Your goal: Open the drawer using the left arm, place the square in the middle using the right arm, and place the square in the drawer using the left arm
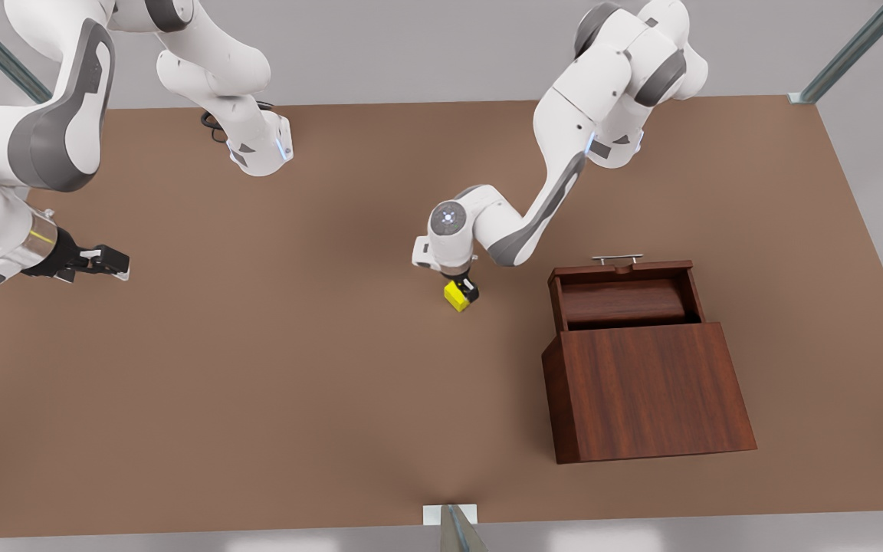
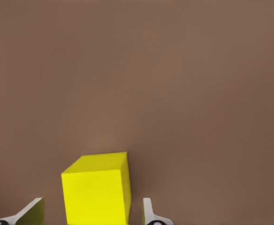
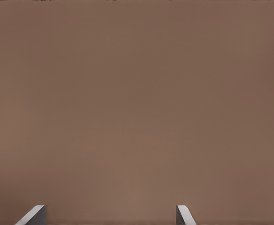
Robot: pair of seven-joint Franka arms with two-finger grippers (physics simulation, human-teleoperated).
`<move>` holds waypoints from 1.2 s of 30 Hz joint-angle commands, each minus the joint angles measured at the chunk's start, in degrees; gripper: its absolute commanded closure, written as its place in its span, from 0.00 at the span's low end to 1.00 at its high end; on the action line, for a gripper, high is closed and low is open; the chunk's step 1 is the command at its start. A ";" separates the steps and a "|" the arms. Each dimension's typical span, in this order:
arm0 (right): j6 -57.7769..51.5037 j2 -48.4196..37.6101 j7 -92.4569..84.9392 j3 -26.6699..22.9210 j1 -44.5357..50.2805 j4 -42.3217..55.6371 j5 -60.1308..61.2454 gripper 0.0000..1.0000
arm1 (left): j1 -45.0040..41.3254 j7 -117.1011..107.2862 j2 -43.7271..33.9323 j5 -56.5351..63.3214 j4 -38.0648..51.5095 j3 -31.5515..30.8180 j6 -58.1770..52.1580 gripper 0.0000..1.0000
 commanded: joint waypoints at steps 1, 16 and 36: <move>0.00 0.00 0.00 0.00 -0.02 0.06 0.00 0.00 | 0.00 -0.58 -0.02 2.79 -0.62 0.00 0.31 0.00; 0.00 0.26 0.00 0.00 0.15 0.06 -0.09 0.00 | -0.35 -4.10 1.92 6.05 -3.70 0.44 6.02 0.00; 0.00 0.35 0.00 0.09 0.15 0.06 -0.09 0.00 | -0.35 -4.89 3.85 6.14 -3.61 1.14 7.78 0.33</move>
